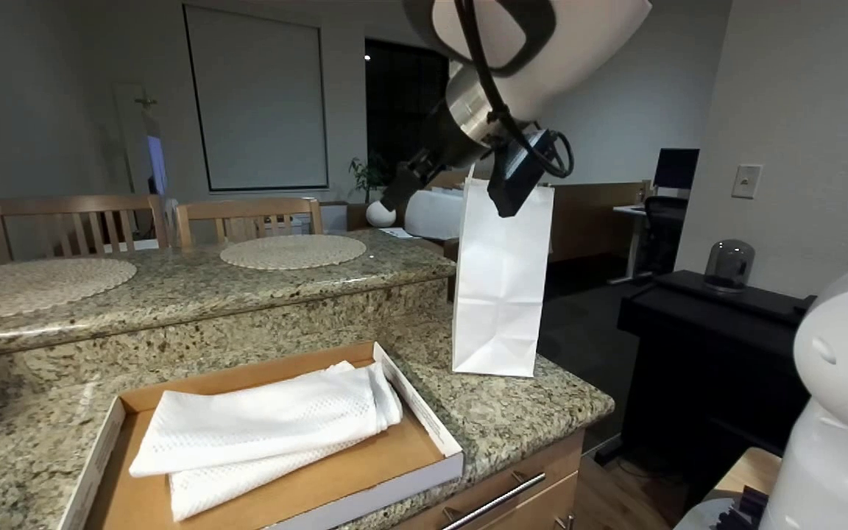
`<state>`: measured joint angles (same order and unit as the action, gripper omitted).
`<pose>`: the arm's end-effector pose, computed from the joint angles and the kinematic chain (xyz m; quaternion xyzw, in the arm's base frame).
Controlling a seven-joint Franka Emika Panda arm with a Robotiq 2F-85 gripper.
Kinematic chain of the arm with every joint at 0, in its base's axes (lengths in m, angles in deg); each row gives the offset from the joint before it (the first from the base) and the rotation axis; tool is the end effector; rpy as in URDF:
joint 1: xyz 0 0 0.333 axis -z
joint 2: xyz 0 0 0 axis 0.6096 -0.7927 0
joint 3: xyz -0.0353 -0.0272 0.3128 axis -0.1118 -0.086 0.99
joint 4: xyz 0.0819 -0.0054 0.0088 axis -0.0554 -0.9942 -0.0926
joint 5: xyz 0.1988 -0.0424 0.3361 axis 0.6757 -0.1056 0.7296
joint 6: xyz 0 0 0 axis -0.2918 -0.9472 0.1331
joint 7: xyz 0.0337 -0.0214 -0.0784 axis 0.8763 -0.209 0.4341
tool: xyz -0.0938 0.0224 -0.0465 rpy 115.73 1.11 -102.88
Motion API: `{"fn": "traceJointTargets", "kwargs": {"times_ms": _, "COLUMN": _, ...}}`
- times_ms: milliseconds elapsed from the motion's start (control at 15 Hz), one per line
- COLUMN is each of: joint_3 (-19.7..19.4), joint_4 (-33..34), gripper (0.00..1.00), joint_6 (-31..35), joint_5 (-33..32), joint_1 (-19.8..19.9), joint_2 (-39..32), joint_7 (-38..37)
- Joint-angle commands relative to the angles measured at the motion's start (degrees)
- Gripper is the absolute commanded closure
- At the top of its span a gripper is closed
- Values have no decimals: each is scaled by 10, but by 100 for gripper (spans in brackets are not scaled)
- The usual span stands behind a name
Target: Pick one towel from the table and put it in the white bag.
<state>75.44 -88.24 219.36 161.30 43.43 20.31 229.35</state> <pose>0.3439 0.1251 0.4798 0.8375 0.2481 0.4702 0.1264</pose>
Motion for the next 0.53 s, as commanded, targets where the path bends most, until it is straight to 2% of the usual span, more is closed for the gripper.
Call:
{"fn": "traceJointTargets", "kwargs": {"times_ms": 0, "joint_3": 19, "joint_4": -30, "gripper": 0, "joint_6": 0, "joint_5": 31, "joint_1": 15, "joint_2": 11, "joint_7": 0}}
{"fn": "traceJointTargets", "kwargs": {"times_ms": 67, "joint_3": 10, "joint_4": -16, "gripper": 0, "joint_6": 0, "joint_5": 12, "joint_1": 6, "joint_2": -1, "joint_7": 0}}
{"fn": "traceJointTargets", "kwargs": {"times_ms": 467, "joint_3": 13, "joint_4": -24, "gripper": 0, "joint_6": 0, "joint_5": 15, "joint_1": 7, "joint_2": 0, "joint_7": 0}}
